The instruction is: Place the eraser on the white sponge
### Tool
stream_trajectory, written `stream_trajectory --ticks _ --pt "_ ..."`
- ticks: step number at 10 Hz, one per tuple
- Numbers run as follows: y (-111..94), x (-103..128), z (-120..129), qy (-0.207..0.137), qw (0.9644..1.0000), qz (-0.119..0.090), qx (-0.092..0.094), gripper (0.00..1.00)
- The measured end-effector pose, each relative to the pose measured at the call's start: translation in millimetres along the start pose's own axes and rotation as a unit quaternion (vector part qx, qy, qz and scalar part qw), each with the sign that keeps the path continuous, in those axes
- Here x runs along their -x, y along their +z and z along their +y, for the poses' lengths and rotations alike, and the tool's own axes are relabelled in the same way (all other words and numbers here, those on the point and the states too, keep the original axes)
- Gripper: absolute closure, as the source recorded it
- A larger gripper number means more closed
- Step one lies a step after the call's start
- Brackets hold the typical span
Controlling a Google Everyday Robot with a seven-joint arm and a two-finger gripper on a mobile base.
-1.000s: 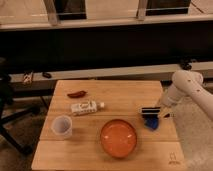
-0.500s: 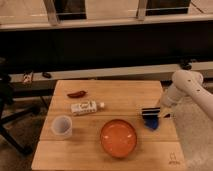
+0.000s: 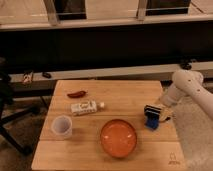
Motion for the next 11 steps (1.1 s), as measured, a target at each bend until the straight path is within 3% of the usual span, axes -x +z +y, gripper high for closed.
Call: stream_trajectory --ticks 2,5,11 --pt "-0.5 0.2 0.2 0.000 1.0000 0.000 0.000 0.36" --pt "-2.0 0.6 0.8 0.000 1.0000 0.001 0.001 0.20" --pt "-4.0 3.1 0.8 -0.001 1.0000 0.000 0.002 0.20"
